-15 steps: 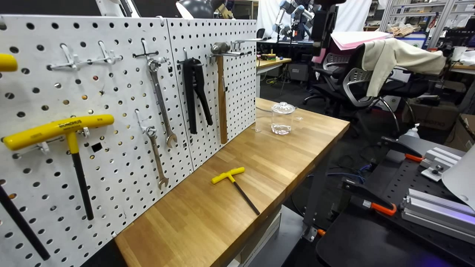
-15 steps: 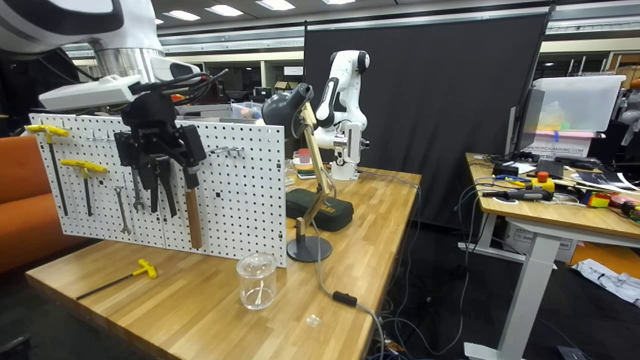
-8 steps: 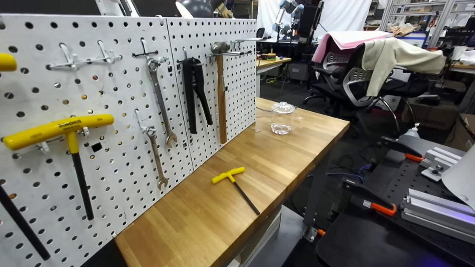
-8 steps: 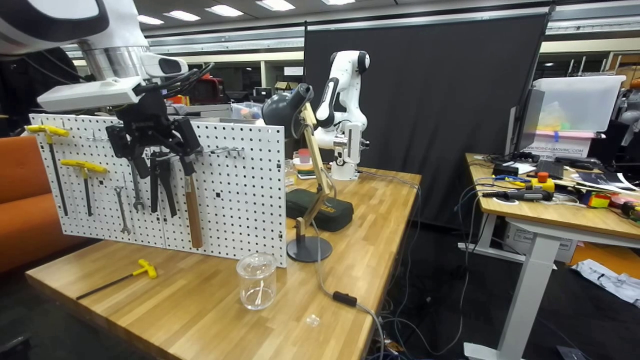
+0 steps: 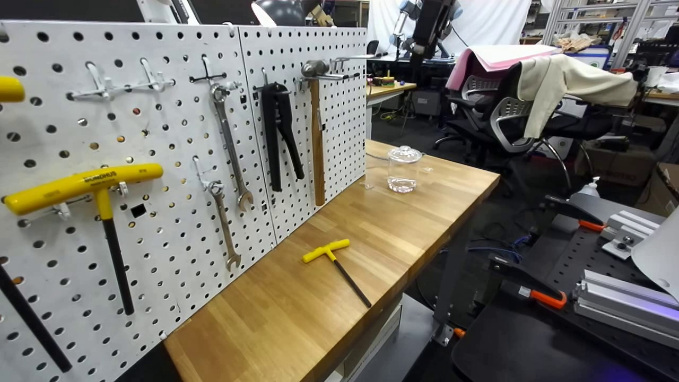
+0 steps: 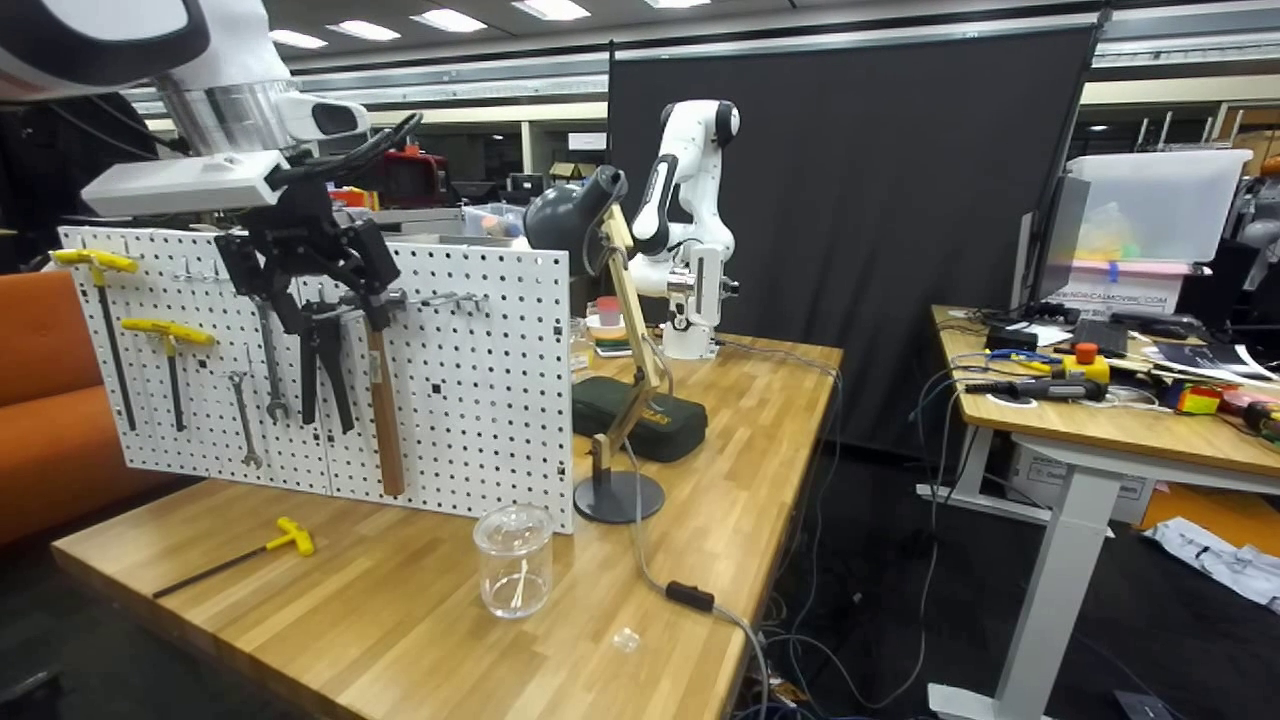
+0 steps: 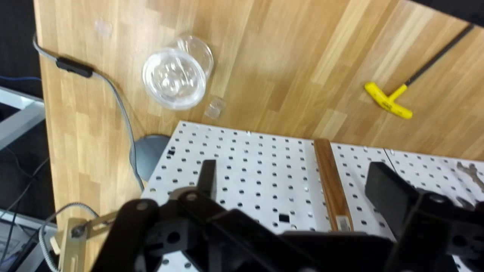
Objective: Remove the wrench from the peg board
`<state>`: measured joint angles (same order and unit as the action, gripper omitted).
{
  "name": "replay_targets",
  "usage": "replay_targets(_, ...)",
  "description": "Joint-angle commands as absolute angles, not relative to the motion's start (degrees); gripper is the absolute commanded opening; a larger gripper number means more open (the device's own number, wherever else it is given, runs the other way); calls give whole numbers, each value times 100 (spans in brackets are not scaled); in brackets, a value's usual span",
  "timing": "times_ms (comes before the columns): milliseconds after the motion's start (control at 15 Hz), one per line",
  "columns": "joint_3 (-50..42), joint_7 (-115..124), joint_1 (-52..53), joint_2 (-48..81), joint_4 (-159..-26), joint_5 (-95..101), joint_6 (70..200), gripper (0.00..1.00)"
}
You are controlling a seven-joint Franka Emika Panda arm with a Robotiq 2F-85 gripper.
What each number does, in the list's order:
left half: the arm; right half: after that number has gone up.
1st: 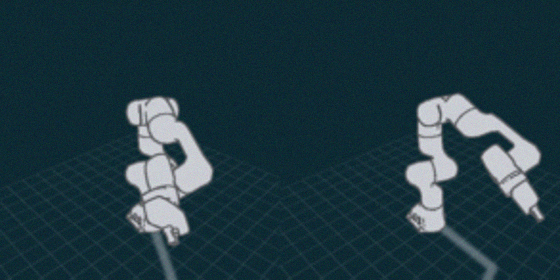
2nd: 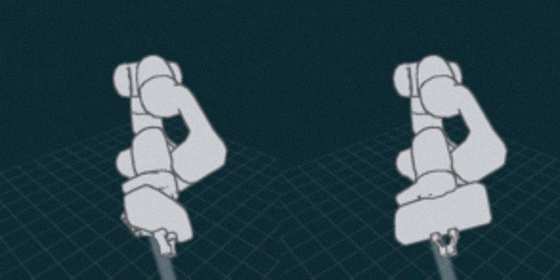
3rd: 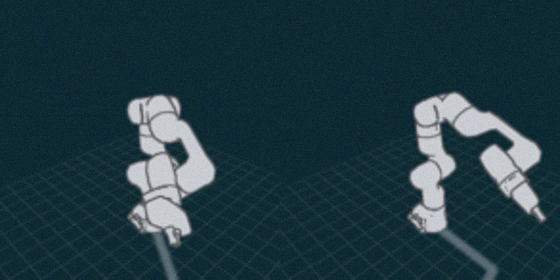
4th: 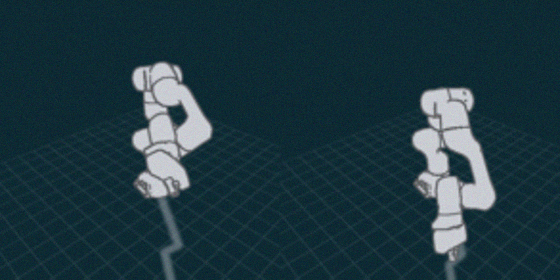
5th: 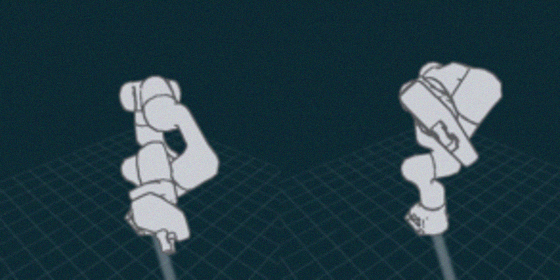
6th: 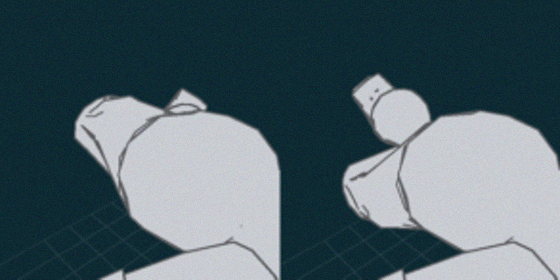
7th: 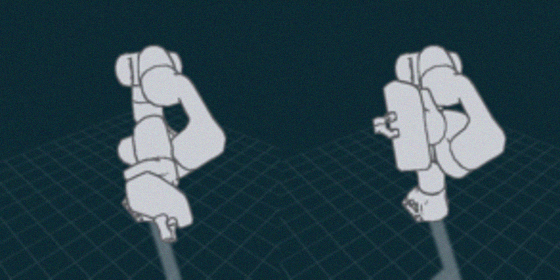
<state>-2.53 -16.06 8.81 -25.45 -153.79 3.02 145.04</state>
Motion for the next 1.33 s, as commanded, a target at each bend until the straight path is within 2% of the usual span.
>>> replay_targets(0,-472,-2056,1321,-2731,-15743,-447,15526,100)
replay_targets(200,-895,-2632,1816,-3038,-16271,-1063,16048,100)
replay_targets(400,-1559,-3471,2431,-2971,-15991,-1397,16068,100)
replay_targets(467,-1201,-2960,2073,-2884,-15955,-1145,15955,100)
replay_targets(1267,-1243,-2925,2471,-2686,-15950,-1387,16028,100)
